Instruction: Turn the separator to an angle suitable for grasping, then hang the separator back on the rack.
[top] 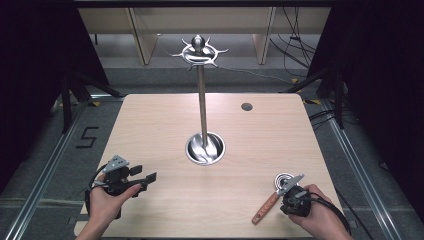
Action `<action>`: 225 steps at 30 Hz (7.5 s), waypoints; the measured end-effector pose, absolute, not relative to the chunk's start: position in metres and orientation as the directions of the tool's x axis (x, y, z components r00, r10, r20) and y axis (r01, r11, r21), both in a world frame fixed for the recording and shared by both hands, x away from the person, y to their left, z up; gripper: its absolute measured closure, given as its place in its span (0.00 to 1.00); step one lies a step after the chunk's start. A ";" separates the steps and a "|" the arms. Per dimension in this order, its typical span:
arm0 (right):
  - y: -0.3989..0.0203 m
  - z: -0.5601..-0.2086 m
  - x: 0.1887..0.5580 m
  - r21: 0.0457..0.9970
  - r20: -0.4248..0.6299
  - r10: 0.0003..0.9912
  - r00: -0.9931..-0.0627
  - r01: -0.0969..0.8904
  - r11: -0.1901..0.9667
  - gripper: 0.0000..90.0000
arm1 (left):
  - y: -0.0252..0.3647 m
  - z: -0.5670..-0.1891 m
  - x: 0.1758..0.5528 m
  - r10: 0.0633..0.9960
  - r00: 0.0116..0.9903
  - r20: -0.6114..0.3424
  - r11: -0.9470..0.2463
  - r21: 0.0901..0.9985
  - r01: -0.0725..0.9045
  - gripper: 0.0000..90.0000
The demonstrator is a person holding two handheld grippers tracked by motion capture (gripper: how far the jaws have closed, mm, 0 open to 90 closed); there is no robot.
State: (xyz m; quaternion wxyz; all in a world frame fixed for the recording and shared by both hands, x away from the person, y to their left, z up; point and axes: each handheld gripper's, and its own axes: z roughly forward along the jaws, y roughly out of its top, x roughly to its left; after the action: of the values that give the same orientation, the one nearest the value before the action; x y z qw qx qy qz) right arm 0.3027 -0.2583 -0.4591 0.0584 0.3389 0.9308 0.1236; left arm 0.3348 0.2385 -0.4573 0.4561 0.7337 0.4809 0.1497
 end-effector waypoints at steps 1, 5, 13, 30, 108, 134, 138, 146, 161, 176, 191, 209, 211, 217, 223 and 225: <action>-0.258 -0.459 0.302 0.262 -0.028 0.635 -0.772 0.607 0.750 1.00 | 0.238 -0.457 0.335 0.840 0.496 -0.219 -0.124 0.812 0.570 0.36; -0.252 -0.462 0.303 0.212 -0.004 0.611 -0.792 0.597 0.774 1.00 | 0.234 -0.458 0.337 0.834 0.505 -0.221 -0.126 0.815 0.565 0.36; -0.231 -0.472 0.309 0.134 0.001 0.529 -0.849 0.524 0.841 1.00 | 0.232 -0.459 0.336 0.829 0.513 -0.225 -0.132 0.811 0.570 0.36; -0.197 -0.472 0.342 0.201 -0.001 0.584 -0.812 0.572 0.795 1.00 | 0.231 -0.458 0.336 0.823 0.513 -0.245 -0.129 0.798 0.589 0.35; -0.208 -0.468 0.439 0.154 -0.095 0.486 -0.869 0.470 0.869 0.65 | 0.234 -0.465 0.343 0.819 0.510 -0.264 -0.140 0.769 0.623 0.34; -0.209 -0.465 0.433 0.212 -0.092 0.517 -0.851 0.490 0.845 0.77 | 0.234 -0.465 0.342 0.818 0.510 -0.266 -0.128 0.780 0.613 0.34; -0.215 -0.460 0.429 0.264 -0.101 0.520 -0.848 0.481 0.836 0.77 | 0.234 -0.464 0.342 0.819 0.508 -0.267 -0.126 0.780 0.613 0.34; -0.229 -0.450 0.422 0.401 -0.136 0.536 -0.833 0.448 0.799 0.77 | 0.235 -0.464 0.341 0.818 0.510 -0.265 -0.129 0.780 0.613 0.34; -0.246 -0.436 0.413 0.640 -0.156 0.634 -0.757 0.412 0.649 0.77 | 0.234 -0.463 0.341 0.815 0.518 -0.261 -0.129 0.789 0.600 0.34; -0.244 -0.416 0.400 0.776 -0.046 0.688 -0.724 0.408 0.481 0.77 | 0.233 -0.462 0.340 0.815 0.515 -0.267 -0.121 0.790 0.601 0.35; -0.236 -0.392 0.392 0.845 0.033 0.668 -0.743 0.377 0.378 0.77 | 0.232 -0.463 0.341 0.811 0.518 -0.271 -0.118 0.792 0.600 0.35; -0.220 -0.369 0.387 0.897 0.043 0.675 -0.737 0.326 0.299 0.77 | 0.234 -0.461 0.340 0.813 0.520 -0.262 -0.123 0.796 0.593 0.35; -0.219 -0.365 0.387 0.905 0.030 0.673 -0.739 0.306 0.295 0.77 | 0.234 -0.461 0.340 0.810 0.522 -0.265 -0.123 0.795 0.594 0.35; -0.214 -0.358 0.386 0.913 0.017 0.673 -0.739 0.286 0.290 0.77 | 0.235 -0.461 0.340 0.811 0.521 -0.265 -0.122 0.795 0.594 0.35; -0.212 -0.353 0.385 0.917 0.019 0.672 -0.741 0.281 0.284 0.77 | 0.235 -0.461 0.340 0.811 0.525 -0.257 -0.131 0.795 0.592 0.35; -0.211 -0.352 0.385 0.919 0.014 0.669 -0.743 0.274 0.284 0.77 | 0.234 -0.461 0.340 0.811 0.523 -0.261 -0.125 0.797 0.592 0.35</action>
State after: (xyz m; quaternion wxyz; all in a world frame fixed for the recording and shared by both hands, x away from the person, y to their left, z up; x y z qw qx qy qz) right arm 0.3847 -0.2114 -0.3519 0.1916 0.3032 0.7782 0.5156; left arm 0.3401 0.2343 -0.4613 0.4618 0.7406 0.4735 0.1189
